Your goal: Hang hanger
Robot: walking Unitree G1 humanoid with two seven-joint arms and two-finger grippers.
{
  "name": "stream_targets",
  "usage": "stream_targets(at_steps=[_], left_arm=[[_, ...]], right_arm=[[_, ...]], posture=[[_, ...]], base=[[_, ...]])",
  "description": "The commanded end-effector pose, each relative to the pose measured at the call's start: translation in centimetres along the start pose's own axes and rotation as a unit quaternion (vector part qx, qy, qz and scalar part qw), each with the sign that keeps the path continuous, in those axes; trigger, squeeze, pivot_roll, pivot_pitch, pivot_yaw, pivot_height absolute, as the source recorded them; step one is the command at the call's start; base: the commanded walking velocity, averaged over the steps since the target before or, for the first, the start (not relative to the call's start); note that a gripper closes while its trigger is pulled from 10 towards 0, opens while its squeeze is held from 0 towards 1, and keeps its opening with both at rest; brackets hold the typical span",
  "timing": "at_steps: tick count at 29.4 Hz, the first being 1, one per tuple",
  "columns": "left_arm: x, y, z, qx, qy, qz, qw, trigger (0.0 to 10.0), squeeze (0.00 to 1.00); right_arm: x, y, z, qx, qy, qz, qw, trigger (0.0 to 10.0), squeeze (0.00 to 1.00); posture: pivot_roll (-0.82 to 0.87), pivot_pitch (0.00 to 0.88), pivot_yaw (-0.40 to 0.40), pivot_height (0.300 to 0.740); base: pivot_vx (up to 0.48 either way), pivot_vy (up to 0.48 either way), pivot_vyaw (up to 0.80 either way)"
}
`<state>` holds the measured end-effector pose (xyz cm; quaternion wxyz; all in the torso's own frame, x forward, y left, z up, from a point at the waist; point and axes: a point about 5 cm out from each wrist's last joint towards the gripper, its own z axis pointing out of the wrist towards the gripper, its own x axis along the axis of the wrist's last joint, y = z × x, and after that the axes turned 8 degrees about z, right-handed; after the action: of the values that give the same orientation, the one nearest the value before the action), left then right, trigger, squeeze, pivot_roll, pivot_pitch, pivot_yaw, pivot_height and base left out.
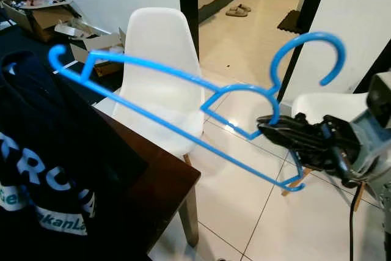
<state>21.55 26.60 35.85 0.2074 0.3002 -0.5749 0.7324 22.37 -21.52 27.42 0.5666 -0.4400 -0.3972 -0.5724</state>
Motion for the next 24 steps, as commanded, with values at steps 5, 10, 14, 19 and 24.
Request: stream_targets(at_steps=[5, 10, 14, 19, 24], left_arm=[[0.6, -0.3, -0.1, -0.003, -0.010, 0.013, 1.000, 10.0, 0.00], [0.7, -0.3, 0.0, -0.005, -0.008, 0.015, 1.000, 10.0, 0.00], [0.7, -0.3, 0.0, -0.005, -0.008, 0.015, 1.000, 10.0, 0.00], [0.7, -0.3, 0.0, -0.006, -0.008, 0.016, 1.000, 10.0, 0.00], [0.8, -0.4, 0.0, -0.009, -0.009, 0.016, 1.000, 10.0, 0.00]], right_arm=[[-0.7, -0.1, 1.1, 0.028, -0.011, 0.002, 1.000, 10.0, 0.00], [-0.9, 0.0, 1.2, 0.029, -0.021, 0.003, 0.999, 10.0, 0.00], [-1.0, 0.0, 1.2, 0.031, -0.024, 0.003, 0.999, 10.0, 0.00], [-1.0, -0.1, 1.3, 0.039, -0.030, 0.003, 0.999, 10.0, 0.00], [-1.2, -0.1, 1.4, 0.048, -0.053, 0.003, 0.997, 10.0, 0.00]], posture=[[0.02, 0.113, 0.016, 0.740], [0.02, 0.108, 0.014, 0.740], [0.02, 0.106, 0.014, 0.740], [0.02, 0.104, 0.016, 0.740], [0.02, 0.105, 0.019, 0.740]], base=[[0.000, 0.000, 0.00], [0.000, 0.000, 0.00], [0.000, 0.000, 0.00], [0.000, 0.000, 0.00], [0.000, 0.000, 0.00]])
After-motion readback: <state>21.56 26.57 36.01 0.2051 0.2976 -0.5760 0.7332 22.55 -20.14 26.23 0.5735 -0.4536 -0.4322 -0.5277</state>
